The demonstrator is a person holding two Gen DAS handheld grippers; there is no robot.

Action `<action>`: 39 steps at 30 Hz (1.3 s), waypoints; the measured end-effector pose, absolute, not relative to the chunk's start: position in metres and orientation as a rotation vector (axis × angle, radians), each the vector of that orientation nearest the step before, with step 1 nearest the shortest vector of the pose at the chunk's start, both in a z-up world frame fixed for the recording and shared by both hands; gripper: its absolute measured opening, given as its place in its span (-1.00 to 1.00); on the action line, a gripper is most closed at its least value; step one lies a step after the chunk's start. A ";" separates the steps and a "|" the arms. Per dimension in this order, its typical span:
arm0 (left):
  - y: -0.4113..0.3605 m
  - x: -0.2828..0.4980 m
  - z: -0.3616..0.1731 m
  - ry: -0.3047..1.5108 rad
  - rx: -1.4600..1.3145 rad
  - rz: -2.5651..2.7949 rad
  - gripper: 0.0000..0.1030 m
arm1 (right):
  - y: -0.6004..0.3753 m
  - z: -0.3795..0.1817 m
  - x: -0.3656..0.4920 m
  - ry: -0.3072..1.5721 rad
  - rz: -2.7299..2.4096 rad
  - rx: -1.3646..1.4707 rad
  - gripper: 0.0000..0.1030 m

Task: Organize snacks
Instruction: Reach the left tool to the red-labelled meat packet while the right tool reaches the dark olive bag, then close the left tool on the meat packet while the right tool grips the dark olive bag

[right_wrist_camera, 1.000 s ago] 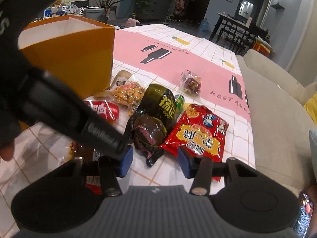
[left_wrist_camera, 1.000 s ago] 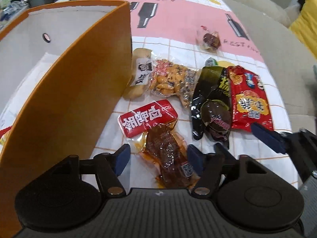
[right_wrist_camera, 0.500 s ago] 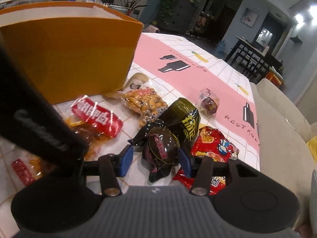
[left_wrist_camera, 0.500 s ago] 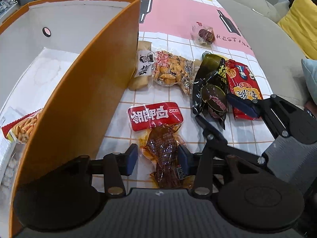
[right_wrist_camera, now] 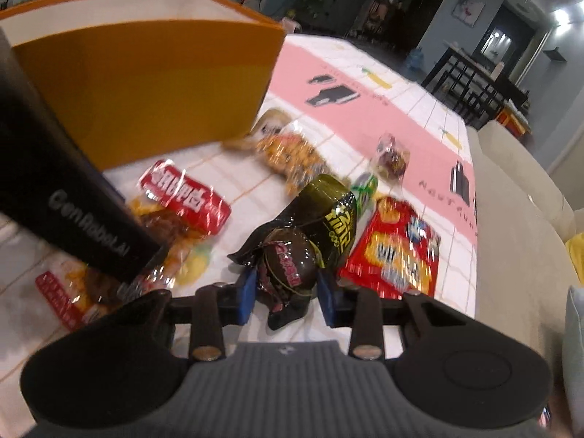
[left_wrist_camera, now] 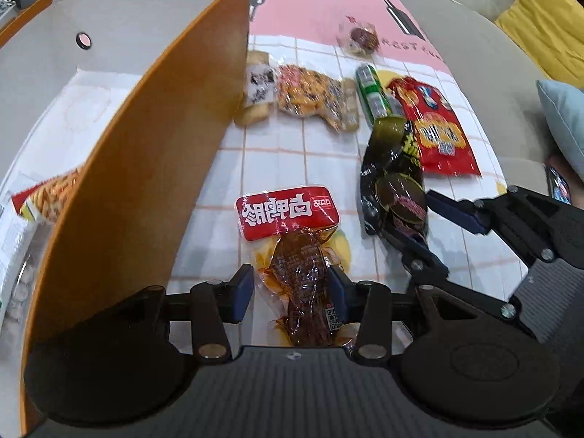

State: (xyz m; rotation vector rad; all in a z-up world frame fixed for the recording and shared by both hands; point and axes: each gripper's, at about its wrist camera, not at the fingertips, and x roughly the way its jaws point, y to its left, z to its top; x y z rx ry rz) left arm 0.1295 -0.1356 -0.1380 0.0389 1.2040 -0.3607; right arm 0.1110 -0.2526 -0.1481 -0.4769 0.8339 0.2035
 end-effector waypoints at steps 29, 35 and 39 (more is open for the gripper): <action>-0.142 0.082 -0.141 1.241 0.129 -0.379 0.74 | -0.256 -0.117 0.040 0.946 0.232 -0.355 0.21; -0.151 0.076 -0.143 1.201 0.194 -0.377 0.72 | -0.257 -0.127 0.045 0.979 0.239 -0.352 0.20; -0.156 0.072 -0.144 1.171 0.229 -0.384 0.71 | -0.259 -0.133 0.047 1.001 0.228 -0.349 0.18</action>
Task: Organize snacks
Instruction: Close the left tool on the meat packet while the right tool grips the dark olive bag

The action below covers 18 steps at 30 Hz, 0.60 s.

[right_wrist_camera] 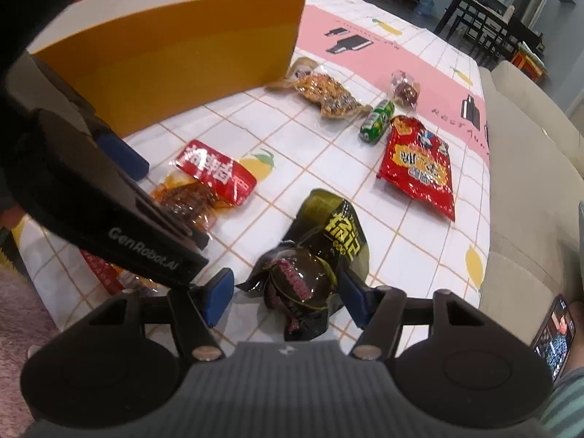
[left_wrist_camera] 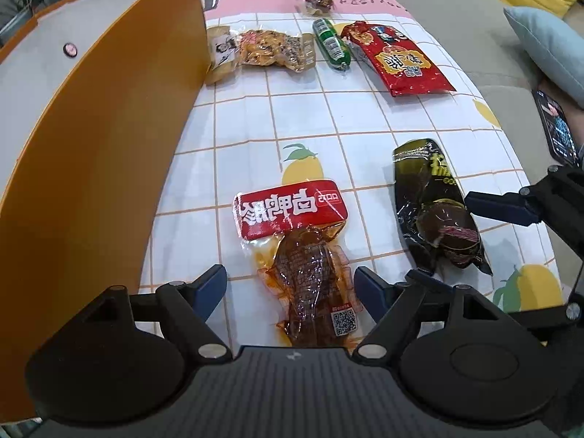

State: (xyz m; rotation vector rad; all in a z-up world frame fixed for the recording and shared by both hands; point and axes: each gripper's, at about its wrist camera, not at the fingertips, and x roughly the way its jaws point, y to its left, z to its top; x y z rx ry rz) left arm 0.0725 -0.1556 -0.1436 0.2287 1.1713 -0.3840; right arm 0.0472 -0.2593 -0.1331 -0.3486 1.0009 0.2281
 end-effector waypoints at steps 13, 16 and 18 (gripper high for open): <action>-0.137 0.077 -0.133 1.124 0.101 -0.445 -0.14 | -0.260 -0.131 0.046 0.990 0.202 -0.341 -0.03; -0.140 0.075 -0.131 1.117 0.114 -0.464 -0.16 | -0.260 -0.131 0.046 0.993 0.198 -0.341 -0.05; -0.139 0.074 -0.129 1.111 0.104 -0.476 -0.17 | -0.261 -0.129 0.046 0.990 0.187 -0.336 -0.06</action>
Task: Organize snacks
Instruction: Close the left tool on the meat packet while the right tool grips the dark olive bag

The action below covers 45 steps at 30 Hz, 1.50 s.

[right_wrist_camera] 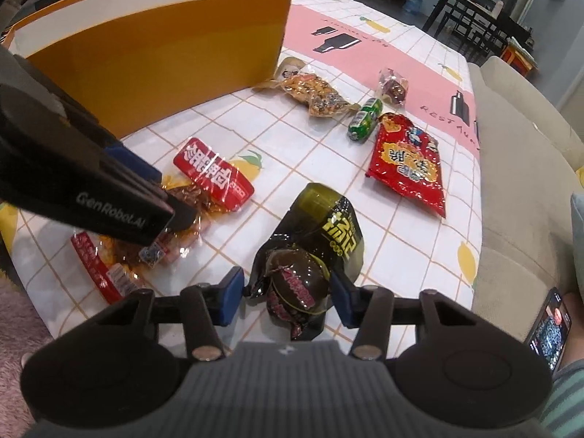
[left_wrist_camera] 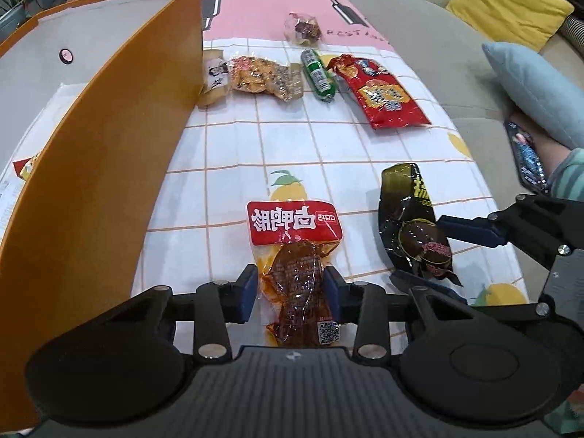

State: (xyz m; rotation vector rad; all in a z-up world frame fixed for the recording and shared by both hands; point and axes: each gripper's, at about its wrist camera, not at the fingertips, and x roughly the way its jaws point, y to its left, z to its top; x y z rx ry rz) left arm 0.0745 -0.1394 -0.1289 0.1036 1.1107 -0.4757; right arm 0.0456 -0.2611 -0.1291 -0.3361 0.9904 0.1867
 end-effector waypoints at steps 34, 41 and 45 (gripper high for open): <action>-0.137 0.086 -0.139 1.219 -0.071 -0.480 0.31 | -0.263 -0.126 0.041 1.053 0.254 -0.251 -0.06; -0.162 0.081 -0.140 1.203 0.043 -0.455 0.71 | -0.280 -0.129 0.047 1.088 0.063 -0.292 -0.06; -0.178 0.071 -0.143 1.166 0.146 -0.415 0.78 | -0.285 -0.129 0.048 1.094 0.053 -0.270 -0.06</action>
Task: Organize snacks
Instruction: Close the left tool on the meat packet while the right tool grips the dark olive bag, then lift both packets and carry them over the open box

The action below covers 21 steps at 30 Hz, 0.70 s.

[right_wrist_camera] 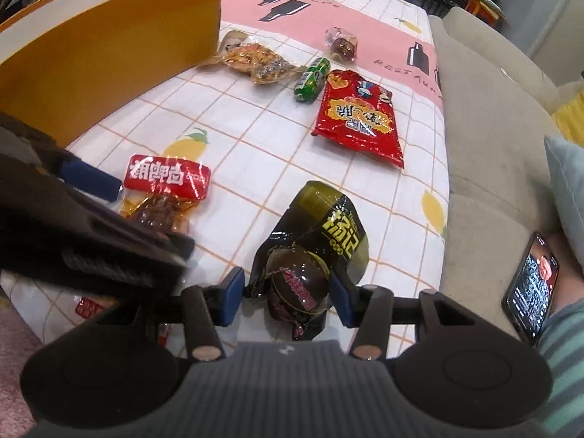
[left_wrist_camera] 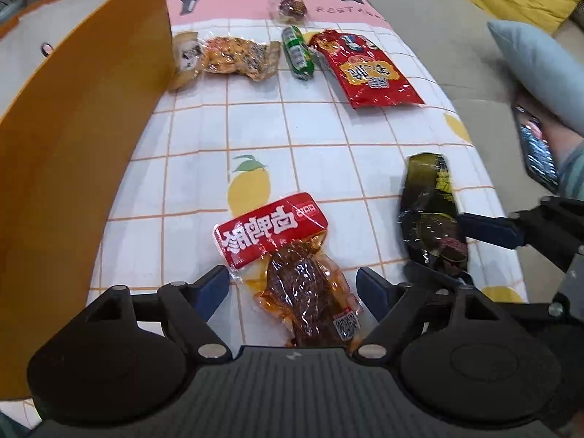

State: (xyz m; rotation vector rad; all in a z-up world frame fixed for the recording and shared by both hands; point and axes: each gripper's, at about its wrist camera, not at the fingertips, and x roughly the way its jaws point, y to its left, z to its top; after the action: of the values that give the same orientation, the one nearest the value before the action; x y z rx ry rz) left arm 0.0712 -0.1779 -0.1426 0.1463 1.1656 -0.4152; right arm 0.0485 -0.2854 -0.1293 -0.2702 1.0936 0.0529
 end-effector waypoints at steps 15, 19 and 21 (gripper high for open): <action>-0.176 0.065 -0.136 0.997 0.209 -0.488 -0.34 | -0.287 -0.129 0.050 1.086 0.047 -0.261 -0.04; -0.167 0.069 -0.136 1.045 0.152 -0.504 -0.33 | -0.286 -0.129 0.050 1.082 0.047 -0.261 -0.04; -0.163 0.071 -0.134 1.097 0.123 -0.519 -0.11 | -0.286 -0.129 0.050 1.083 0.046 -0.263 -0.04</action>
State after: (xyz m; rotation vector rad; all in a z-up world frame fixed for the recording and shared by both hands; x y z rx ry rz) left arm 0.0708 -0.1630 -0.1343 0.1226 1.0973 -0.5191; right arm 0.0504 -0.2856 -0.1290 -0.2626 1.0826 0.0462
